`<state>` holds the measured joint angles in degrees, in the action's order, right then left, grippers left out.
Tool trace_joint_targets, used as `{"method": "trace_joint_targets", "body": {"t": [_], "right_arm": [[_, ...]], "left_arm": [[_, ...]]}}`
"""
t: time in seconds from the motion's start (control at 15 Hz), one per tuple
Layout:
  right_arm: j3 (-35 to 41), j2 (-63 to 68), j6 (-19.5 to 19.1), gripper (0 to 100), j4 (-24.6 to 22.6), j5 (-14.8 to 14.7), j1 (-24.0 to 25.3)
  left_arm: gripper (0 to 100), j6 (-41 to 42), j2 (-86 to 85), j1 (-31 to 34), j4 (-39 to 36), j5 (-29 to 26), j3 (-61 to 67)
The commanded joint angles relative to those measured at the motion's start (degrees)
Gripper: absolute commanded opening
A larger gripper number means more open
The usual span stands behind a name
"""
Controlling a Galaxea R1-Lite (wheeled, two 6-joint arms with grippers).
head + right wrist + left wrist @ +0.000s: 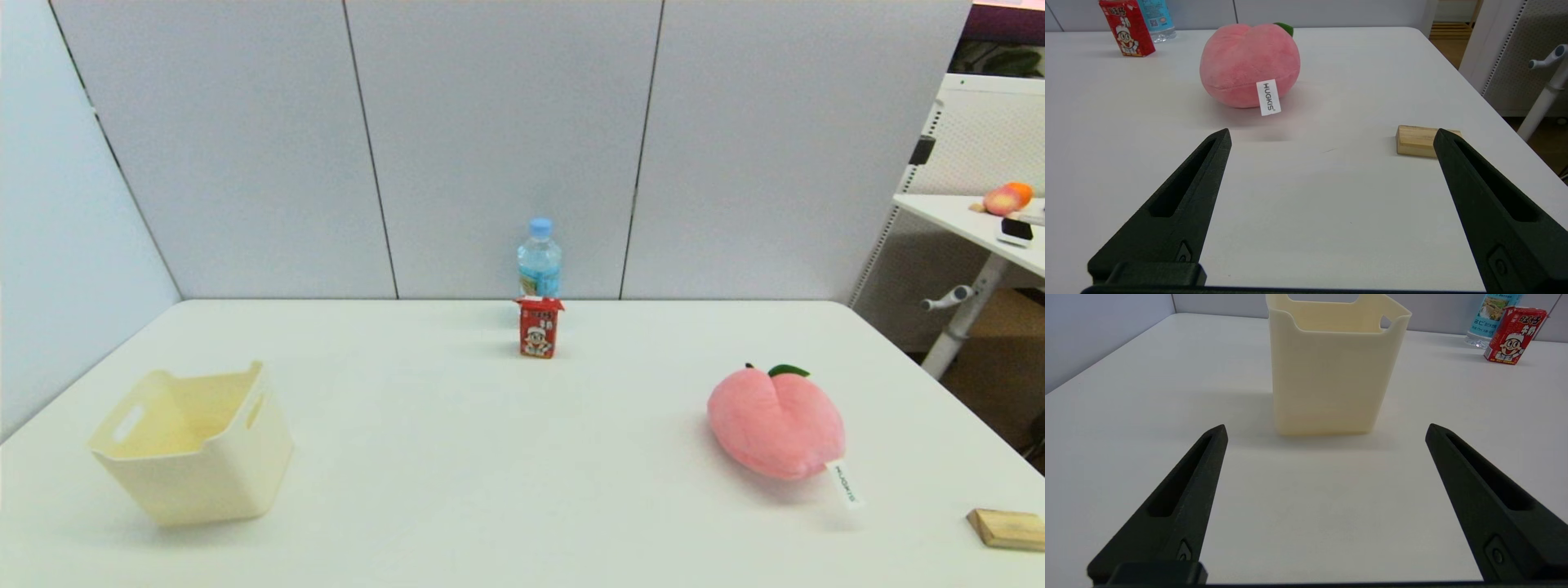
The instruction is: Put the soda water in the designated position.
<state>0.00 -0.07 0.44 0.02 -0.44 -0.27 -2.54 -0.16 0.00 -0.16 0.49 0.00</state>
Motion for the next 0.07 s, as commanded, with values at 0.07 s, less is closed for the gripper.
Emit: {"method": "trace_joint_targets", "body": {"t": [0.07], "right_arm": [[0.0, 0.0, 0.0, 100, 0.0, 0.1, 0.0]], "left_arm": [[100, 0.0, 0.2, 0.0, 0.0, 0.0, 0.0]]}}
